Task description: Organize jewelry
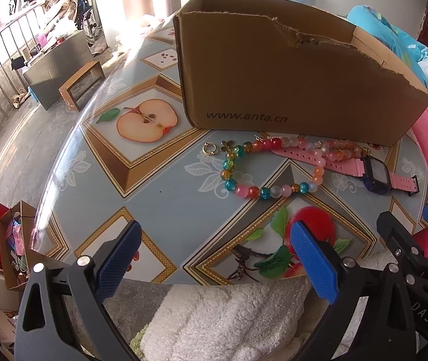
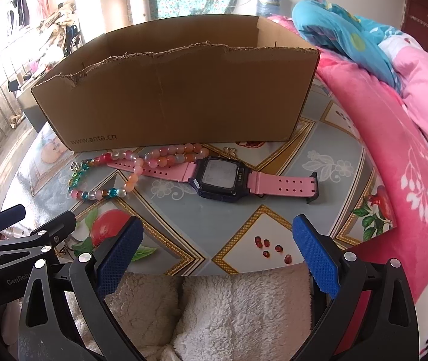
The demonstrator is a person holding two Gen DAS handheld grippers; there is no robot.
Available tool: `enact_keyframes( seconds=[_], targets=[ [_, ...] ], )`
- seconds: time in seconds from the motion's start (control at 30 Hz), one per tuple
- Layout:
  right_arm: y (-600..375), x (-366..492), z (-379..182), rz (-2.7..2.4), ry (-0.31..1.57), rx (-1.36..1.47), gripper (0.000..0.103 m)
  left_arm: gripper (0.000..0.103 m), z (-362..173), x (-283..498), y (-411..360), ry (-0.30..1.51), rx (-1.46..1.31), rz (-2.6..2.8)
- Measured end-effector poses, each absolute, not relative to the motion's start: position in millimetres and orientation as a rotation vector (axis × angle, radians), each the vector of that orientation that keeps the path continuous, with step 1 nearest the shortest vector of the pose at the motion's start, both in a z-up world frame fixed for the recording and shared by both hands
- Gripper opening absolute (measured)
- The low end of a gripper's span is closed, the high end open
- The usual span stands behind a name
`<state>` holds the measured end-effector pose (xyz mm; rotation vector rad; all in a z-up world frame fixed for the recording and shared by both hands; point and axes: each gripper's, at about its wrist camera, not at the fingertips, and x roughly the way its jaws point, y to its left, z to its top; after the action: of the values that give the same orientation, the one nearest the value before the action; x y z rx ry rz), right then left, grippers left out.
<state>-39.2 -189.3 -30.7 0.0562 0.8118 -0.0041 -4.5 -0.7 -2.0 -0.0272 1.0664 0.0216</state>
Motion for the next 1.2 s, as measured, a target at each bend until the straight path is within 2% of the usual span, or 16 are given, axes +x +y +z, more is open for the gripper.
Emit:
enact_keyframes(
  seconds=[1.2],
  targets=[
    [-188.4,-39.5,-26.9,-0.012,0.813,0.054,0.095,0.097,0.0,-8.8,0.4,1.054,-0.025,0.031]
  ],
)
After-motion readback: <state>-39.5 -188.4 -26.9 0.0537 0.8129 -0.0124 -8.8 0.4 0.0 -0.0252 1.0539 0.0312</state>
